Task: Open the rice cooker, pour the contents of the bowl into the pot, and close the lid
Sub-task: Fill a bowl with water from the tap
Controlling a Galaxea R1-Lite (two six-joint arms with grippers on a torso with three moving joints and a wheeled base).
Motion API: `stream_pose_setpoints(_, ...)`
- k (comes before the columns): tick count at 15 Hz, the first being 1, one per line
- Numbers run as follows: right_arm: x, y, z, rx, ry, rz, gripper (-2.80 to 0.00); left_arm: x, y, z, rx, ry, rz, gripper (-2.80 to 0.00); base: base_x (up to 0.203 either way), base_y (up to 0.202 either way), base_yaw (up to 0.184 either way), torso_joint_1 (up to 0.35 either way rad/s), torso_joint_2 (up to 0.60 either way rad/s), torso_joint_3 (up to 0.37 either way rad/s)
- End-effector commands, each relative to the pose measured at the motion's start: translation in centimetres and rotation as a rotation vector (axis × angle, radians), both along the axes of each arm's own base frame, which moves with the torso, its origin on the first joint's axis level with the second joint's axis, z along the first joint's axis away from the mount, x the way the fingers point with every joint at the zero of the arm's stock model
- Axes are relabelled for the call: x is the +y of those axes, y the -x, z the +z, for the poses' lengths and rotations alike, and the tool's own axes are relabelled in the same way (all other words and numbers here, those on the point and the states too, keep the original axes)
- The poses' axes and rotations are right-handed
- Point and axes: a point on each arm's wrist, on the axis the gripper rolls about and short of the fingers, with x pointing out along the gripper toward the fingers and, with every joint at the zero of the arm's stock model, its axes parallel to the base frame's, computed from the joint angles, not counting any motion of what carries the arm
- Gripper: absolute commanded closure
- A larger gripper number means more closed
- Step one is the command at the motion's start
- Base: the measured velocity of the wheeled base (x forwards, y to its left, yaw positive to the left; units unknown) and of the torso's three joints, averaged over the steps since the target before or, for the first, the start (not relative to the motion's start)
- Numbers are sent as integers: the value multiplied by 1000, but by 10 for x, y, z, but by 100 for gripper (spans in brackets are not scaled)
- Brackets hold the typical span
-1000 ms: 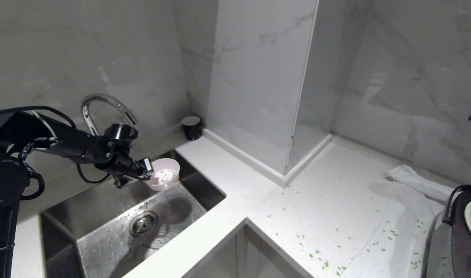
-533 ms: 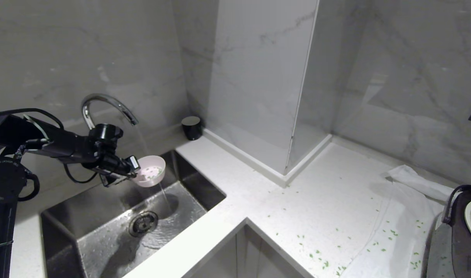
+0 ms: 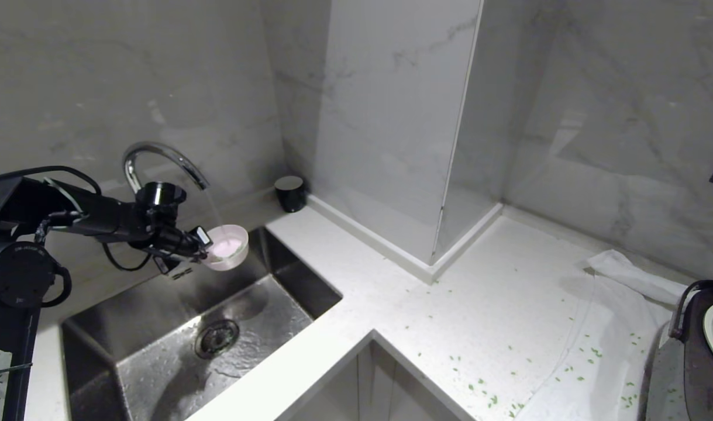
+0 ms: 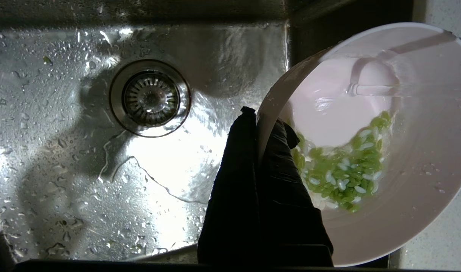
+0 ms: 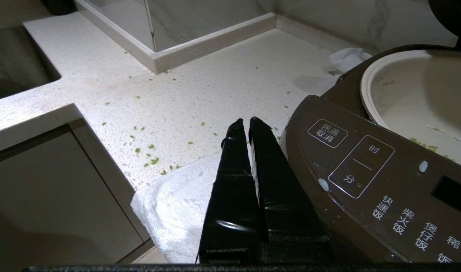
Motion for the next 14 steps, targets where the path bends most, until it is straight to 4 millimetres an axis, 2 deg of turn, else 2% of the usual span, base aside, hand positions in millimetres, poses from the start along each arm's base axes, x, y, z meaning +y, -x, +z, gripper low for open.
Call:
stream_pose_setpoints(1,0,0,0,2,0,1,0,-1,-1,-2,2,3,0,0,0,0,0,0,0,0)
stream_pose_setpoints(14,0,0,0,2,0,2,0,2,-4,-4,-1,1,7,0,0,0,0,0,0,0)
